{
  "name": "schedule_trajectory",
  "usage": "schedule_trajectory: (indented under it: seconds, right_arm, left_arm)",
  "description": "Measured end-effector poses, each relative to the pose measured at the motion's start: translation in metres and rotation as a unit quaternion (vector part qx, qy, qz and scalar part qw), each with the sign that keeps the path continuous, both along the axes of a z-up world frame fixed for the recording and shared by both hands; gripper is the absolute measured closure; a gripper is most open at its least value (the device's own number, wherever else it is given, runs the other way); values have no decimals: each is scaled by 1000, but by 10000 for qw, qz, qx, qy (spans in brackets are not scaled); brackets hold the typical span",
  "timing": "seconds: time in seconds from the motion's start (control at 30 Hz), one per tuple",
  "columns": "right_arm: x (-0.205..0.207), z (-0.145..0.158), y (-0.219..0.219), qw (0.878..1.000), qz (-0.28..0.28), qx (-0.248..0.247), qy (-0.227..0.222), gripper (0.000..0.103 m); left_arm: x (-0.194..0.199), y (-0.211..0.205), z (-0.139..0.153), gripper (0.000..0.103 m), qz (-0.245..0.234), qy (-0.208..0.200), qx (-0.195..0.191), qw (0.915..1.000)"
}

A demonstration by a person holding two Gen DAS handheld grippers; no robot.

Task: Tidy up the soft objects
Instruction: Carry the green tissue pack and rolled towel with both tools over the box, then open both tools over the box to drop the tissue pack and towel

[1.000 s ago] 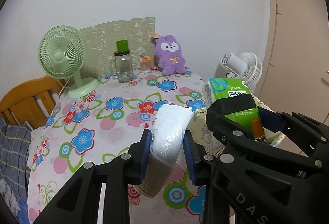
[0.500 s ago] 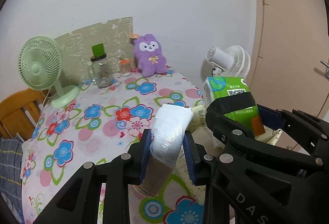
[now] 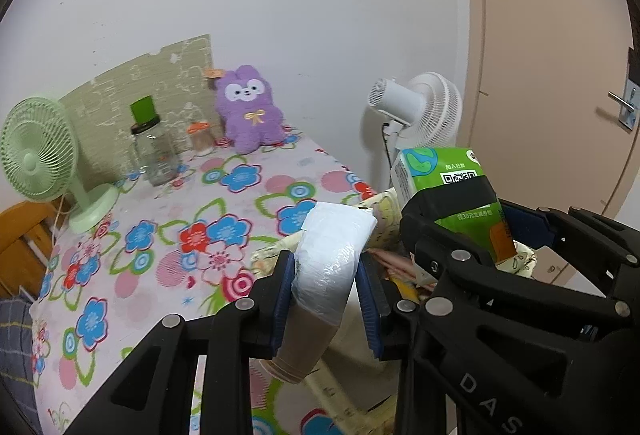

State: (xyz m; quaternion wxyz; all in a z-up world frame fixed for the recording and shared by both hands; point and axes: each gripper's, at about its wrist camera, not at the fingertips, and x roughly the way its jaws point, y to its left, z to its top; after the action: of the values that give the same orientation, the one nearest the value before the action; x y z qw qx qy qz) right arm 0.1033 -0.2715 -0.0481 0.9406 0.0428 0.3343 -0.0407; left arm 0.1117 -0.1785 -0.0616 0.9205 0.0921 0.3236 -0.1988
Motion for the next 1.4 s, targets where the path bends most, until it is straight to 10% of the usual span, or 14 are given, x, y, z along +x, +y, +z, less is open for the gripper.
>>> schedule_trajectory:
  seconds: [0.57,0.8,1.27,1.4]
  right_arm:
    - [12,-10,-40,9994,-339,36,113,51]
    - [20,-17,-45,9991,-365,107,203,51]
    - [29,-24,-34,9991,-189,275,279,47]
    - [28,-23,-27,9989,-48,374,286,26]
  left_arm:
    - [15,-39,-9,70,-378,89,13,9992]
    - [20,-42,-16,25,-345,115,124,9993]
    - [23,-24,-20,11,-72,199,300,9993]
    - [20,-18,-18,9,-59,194,203,9996]
